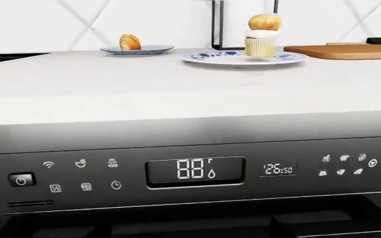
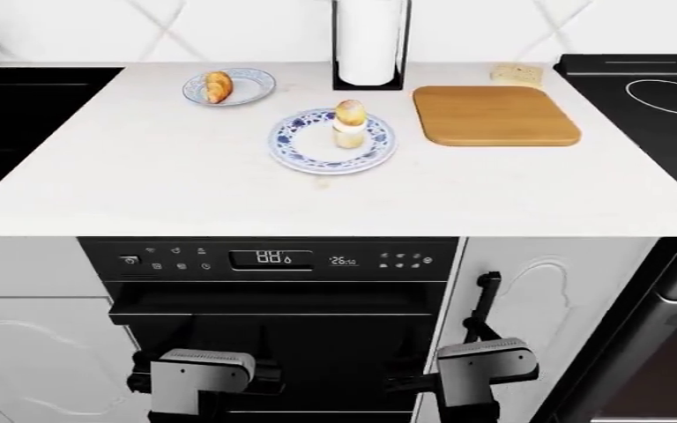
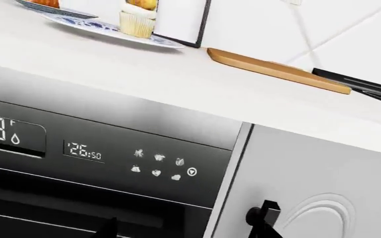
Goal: From the different types of pastries on the counter, select a croissant and place it on the cutting board. Then retrieve a jar of jam from the cabinet and place it alongside the croissant on the cutting board.
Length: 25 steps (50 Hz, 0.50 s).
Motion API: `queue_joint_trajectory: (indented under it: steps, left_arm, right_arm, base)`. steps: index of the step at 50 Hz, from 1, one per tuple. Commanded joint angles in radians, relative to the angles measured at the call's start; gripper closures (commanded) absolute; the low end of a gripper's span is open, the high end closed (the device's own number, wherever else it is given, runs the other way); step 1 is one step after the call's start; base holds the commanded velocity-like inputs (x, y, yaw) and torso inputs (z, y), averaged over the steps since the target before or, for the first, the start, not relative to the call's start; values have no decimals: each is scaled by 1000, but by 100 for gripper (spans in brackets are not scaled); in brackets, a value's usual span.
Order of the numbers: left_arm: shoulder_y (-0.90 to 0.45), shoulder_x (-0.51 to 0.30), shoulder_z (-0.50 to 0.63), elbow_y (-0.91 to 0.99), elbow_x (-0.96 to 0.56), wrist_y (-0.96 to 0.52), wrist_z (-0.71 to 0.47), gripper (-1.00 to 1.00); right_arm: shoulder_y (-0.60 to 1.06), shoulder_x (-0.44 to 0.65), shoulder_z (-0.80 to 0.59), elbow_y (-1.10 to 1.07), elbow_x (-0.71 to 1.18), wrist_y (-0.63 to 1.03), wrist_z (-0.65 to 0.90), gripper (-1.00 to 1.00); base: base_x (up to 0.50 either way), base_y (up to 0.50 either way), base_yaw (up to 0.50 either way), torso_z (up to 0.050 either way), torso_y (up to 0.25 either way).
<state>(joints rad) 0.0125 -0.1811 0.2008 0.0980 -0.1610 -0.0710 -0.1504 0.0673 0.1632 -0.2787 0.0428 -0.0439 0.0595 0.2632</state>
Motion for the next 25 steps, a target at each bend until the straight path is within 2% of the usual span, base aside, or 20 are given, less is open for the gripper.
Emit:
queue_joint_trajectory:
  steps: [1, 25]
  left_arm:
    - [-3, -6, 8, -1, -4, -1, -5, -100]
    - [-16, -14, 7, 5, -17, -16, -32, -100]
  right_arm:
    - [1, 6, -7, -7, 3, 7, 7, -100]
    - [12, 14, -25, -13, 9, 31, 17, -100]
  base:
    - [-1, 500, 0, 0, 0]
    - [-1, 500, 0, 0, 0]
